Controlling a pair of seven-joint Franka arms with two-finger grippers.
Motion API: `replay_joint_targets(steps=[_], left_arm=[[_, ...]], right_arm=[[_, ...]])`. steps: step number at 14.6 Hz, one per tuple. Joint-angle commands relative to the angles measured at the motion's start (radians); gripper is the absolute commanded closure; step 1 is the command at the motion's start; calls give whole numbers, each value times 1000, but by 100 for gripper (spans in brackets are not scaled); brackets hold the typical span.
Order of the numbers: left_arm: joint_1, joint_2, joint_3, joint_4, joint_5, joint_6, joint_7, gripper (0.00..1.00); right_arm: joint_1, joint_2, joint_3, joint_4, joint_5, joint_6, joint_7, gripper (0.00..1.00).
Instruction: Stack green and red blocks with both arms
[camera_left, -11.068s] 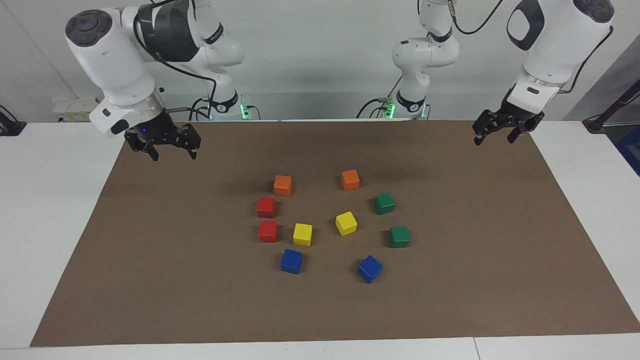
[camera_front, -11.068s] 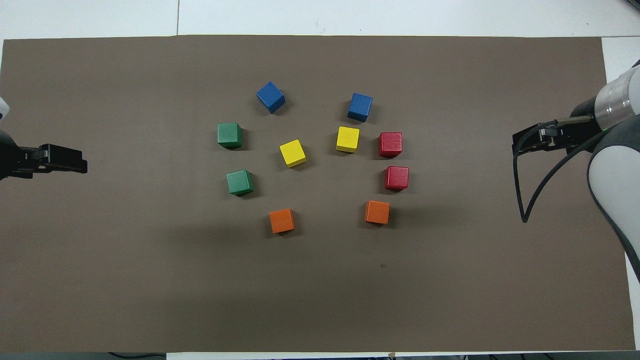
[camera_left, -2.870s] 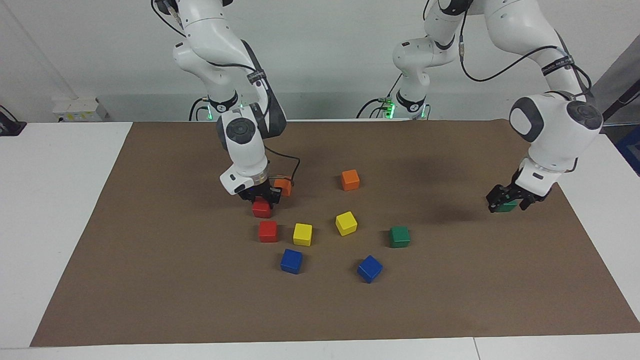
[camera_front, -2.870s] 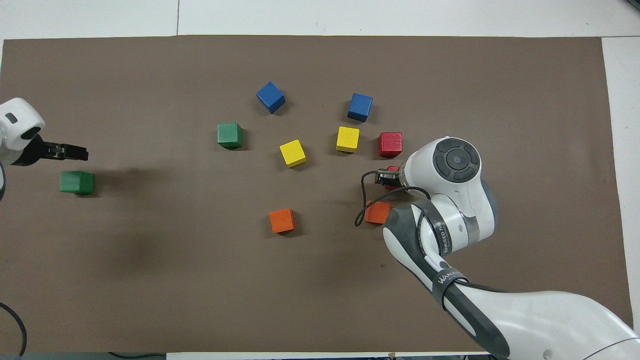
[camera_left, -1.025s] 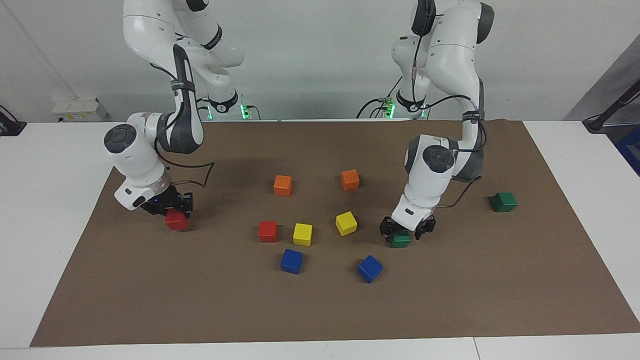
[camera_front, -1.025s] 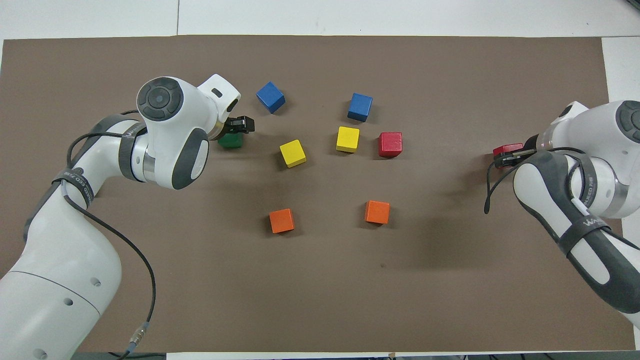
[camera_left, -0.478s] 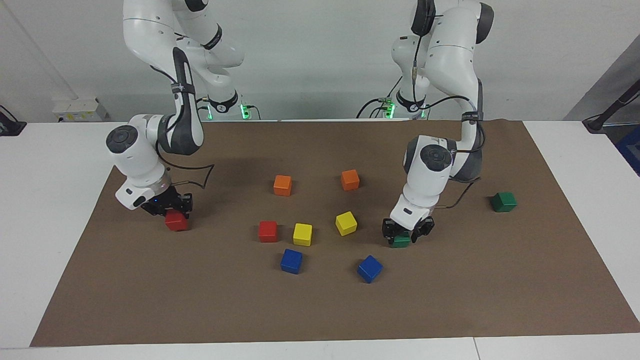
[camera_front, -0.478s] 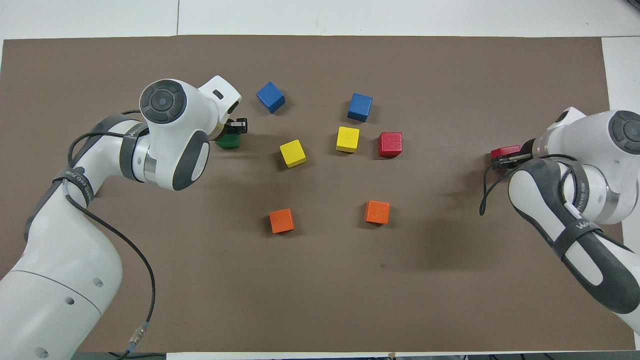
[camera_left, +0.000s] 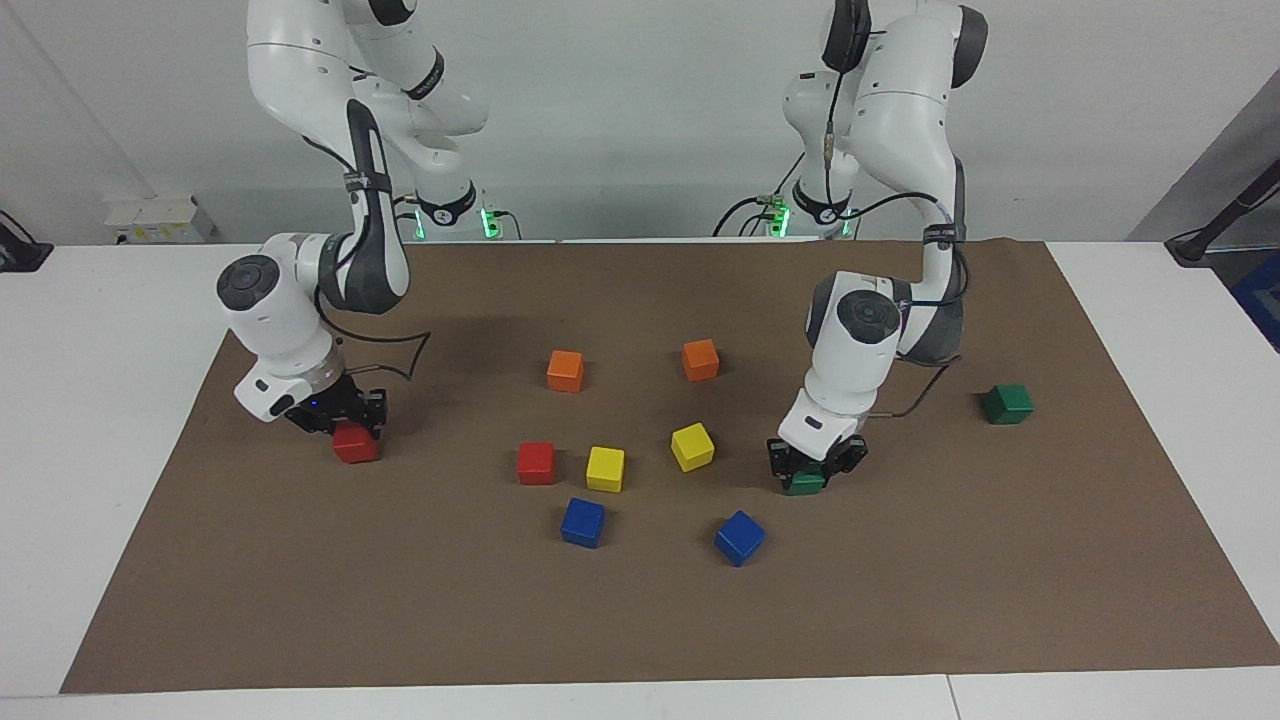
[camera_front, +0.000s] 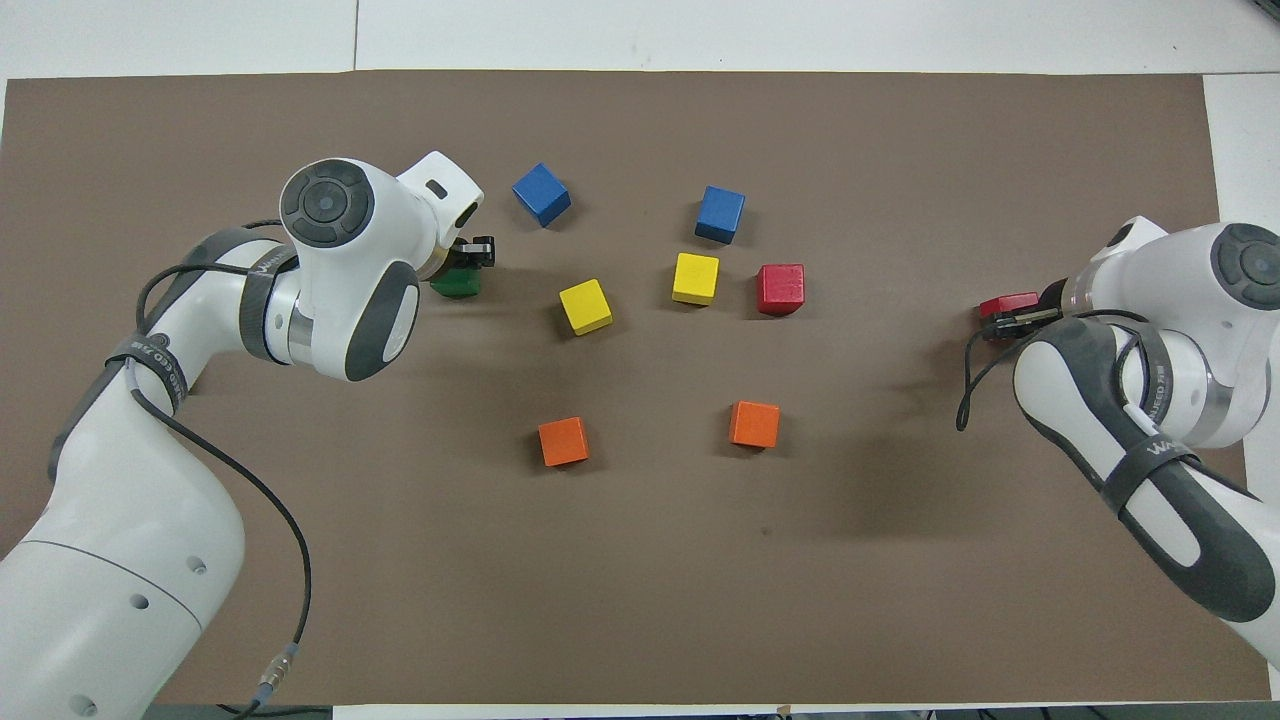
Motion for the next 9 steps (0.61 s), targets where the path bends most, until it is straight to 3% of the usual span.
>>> replay_joint_targets(steps=[1, 2, 5, 9], left_arm=[[98, -80, -4, 2, 12, -85, 43, 100], [126, -107, -4, -4, 12, -116, 89, 100], [230, -192, -1, -76, 10, -153, 276, 100], [385, -283, -4, -179, 3, -145, 508, 100]], right_arm=[[-21, 5, 13, -12, 5, 29, -17, 17], [-19, 5, 13, -11, 5, 27, -20, 0], [-19, -22, 13, 17, 5, -37, -20, 0], [-5, -64, 19, 150, 5, -236, -4, 0]])
